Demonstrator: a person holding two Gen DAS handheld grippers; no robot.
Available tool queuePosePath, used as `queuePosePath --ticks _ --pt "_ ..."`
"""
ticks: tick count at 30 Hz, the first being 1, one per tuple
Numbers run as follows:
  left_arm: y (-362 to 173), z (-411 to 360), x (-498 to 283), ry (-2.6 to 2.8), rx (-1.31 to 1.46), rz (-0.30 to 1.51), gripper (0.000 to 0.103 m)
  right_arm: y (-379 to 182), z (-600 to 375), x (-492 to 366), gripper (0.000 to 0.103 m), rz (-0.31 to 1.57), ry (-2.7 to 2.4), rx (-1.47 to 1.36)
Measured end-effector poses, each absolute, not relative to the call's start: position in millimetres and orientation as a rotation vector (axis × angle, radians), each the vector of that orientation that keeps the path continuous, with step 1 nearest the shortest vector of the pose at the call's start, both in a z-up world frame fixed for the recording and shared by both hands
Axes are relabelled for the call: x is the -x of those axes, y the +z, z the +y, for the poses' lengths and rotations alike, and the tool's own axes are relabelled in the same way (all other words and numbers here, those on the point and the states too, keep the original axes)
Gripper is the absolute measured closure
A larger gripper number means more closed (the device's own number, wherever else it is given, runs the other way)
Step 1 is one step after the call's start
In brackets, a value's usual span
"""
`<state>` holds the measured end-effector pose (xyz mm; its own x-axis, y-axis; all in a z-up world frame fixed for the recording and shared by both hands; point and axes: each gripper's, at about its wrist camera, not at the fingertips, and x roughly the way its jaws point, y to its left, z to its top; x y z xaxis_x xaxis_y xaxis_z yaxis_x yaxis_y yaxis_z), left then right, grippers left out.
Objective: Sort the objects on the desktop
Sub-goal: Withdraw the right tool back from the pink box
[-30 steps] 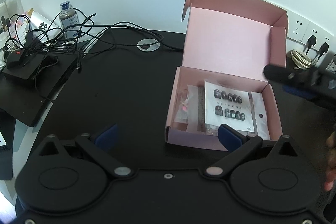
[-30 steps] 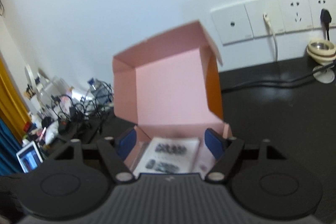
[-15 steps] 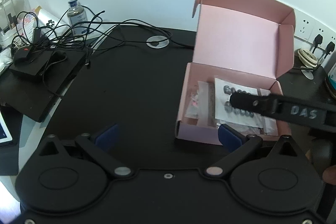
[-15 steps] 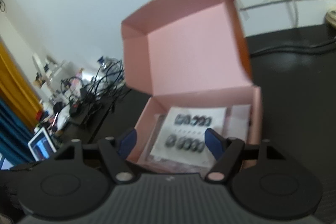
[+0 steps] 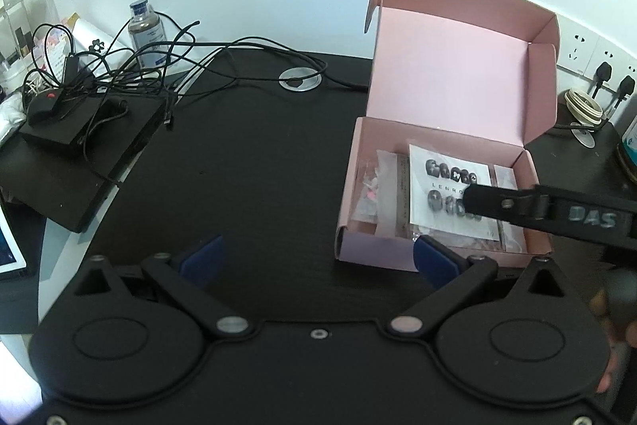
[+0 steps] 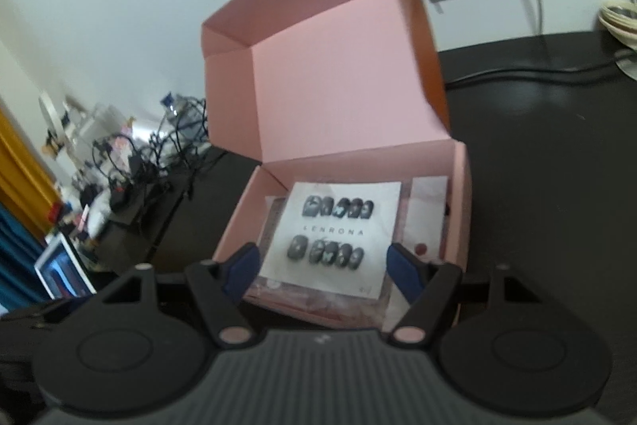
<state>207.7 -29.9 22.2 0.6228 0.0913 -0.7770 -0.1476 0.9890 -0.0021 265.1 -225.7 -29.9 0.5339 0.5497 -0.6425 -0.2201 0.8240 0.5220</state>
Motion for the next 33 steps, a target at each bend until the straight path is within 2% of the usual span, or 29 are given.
queuePosePath --ticks 23,33 --pt "35.3 -22.4 -223.5 0.091 0.055 0.845 0.001 -9.2 -266.1 -246.0 0.032 0.82 0.406 -0.498" --pt "45.9 -7.3 -245.7 0.084 0.035 0.816 0.001 15.5 -261.6 -240.5 0.029 0.776 0.306 -0.319"
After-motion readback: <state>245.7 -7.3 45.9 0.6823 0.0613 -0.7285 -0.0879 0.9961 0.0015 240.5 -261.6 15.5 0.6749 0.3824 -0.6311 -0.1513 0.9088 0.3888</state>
